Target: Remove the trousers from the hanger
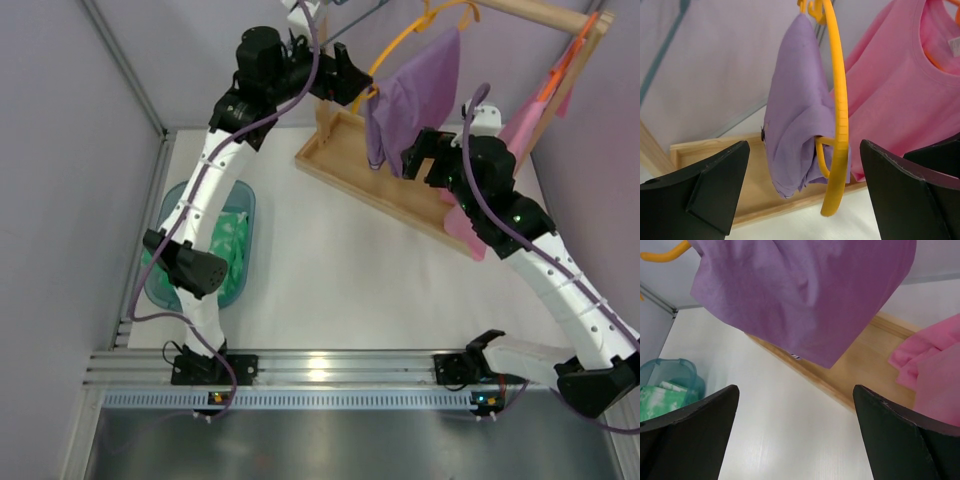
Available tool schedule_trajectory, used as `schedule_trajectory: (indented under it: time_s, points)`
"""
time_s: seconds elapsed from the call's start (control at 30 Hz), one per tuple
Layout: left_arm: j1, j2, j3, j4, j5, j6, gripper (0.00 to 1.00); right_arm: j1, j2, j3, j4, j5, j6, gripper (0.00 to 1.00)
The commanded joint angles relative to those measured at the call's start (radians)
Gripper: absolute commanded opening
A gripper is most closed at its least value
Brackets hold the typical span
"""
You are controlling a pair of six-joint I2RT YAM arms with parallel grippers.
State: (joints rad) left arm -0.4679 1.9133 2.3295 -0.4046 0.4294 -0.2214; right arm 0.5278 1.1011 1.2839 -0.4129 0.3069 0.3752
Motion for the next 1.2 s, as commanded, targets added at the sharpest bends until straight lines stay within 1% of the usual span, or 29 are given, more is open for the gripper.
schedule_trajectory:
  time_s: [0.0,0.07,0.2,0.3,0.33,0.47,0.57,0.9,1.0,1.17]
  points:
    - [-0.034,0.013,0.053,0.043,0.002,0.022,0.98,0.001,-0.041,0.008,-0.023,0.031,-0.019,0.99]
    - [-0.050,0.024,0.051,0.044,-0.009,0.028,0.98,0.003,-0.059,0.000,-0.021,0.047,-0.025,1.00]
    - [-0.084,0.026,0.047,0.044,-0.072,0.056,0.95,0.001,-0.067,-0.003,-0.012,0.052,-0.041,0.99]
    - [-0.095,0.042,0.047,0.052,-0.104,0.070,0.90,0.003,-0.058,0.002,-0.013,0.054,-0.048,1.00]
    - [-0.097,0.049,0.048,0.053,-0.112,0.073,0.86,0.001,-0.053,0.005,-0.013,0.057,-0.050,0.99]
    - [-0.095,0.078,0.051,0.061,-0.136,0.086,0.78,0.001,-0.056,0.005,-0.017,0.060,-0.059,0.99]
    - [-0.097,0.082,0.048,0.093,-0.150,0.076,0.76,0.001,-0.063,-0.005,-0.012,0.058,-0.058,0.99]
    - [-0.097,0.105,0.051,0.177,-0.141,0.066,0.75,0.003,-0.055,0.009,-0.017,0.057,-0.090,0.99]
    - [-0.097,0.116,0.051,0.217,-0.118,0.068,0.75,0.003,-0.044,0.015,-0.015,0.055,-0.096,1.00]
    - [-0.101,0.138,0.051,0.263,-0.124,0.048,0.72,0.001,-0.041,0.015,-0.009,0.052,-0.096,0.99]
